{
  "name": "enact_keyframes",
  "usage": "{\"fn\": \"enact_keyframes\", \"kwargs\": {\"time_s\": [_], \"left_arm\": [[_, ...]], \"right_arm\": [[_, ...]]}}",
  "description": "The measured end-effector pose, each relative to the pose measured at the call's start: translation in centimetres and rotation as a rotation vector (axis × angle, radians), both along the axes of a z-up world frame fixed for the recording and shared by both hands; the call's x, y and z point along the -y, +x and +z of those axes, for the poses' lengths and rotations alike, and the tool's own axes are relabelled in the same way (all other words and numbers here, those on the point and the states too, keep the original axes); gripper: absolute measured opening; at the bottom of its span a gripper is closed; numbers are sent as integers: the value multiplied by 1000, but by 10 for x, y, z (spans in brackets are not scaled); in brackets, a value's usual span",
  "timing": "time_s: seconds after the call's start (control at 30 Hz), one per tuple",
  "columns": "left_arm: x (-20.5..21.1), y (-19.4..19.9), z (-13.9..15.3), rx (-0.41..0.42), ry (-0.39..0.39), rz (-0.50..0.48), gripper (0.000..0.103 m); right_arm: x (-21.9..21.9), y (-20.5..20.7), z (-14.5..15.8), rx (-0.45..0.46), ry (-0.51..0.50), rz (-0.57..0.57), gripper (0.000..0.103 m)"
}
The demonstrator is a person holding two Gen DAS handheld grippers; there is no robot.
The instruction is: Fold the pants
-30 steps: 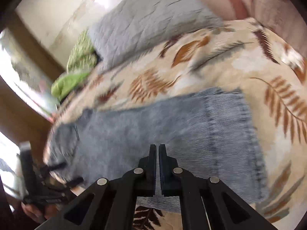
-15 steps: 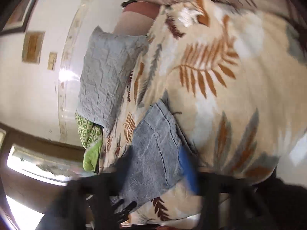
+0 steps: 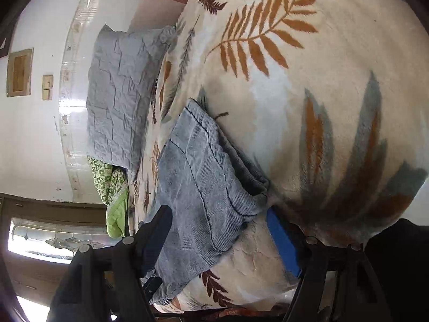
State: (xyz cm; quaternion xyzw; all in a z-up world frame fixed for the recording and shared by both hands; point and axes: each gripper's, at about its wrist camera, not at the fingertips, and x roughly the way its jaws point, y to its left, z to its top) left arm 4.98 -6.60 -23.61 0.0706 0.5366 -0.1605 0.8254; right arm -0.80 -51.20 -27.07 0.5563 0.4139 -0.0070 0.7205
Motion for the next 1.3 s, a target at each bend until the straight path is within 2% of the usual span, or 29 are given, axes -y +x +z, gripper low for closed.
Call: {"fn": "enact_keyframes", "kwargs": {"time_s": [0.13,0.2,0.27,0.3,0.33,0.43,0.5,0.6,0.83,1.0,1.17,1.3], "left_arm": [[5,-1,-2,-6,-11,-9,103],[7,-1,-6,-9,-3,-17,103],[7,0,-10,-20,7,-15,103],[6,0,-11,-27,8,-10,103],[4,0,-12,-32,6,-4,103],[-3,0,-11,-30,-5,12,103],[-9,-1,-8,-19,-11,22,103],[-17,1,-4,-13,-23,41,103],[-42,4,5,3,-56,92,103],[-69,5,15,22,-86,144,103],[-95,7,23,41,-114,197,103],[-106,8,23,39,-124,223,103]], "right_arm": [[-1,9,-2,13,-2,-35,76],[-2,12,-1,21,-7,-52,72],[-3,14,1,36,-13,-64,53],[-5,17,0,52,3,-57,28],[-7,22,-3,58,27,-41,23],[-18,28,1,46,-34,-17,21],[-21,28,11,87,-74,-18,19],[-30,29,35,139,-211,-6,18],[-74,37,69,220,-413,106,17],[-133,52,82,284,-527,280,17],[-195,57,79,318,-588,491,17],[-243,62,65,293,-670,650,22]]}}
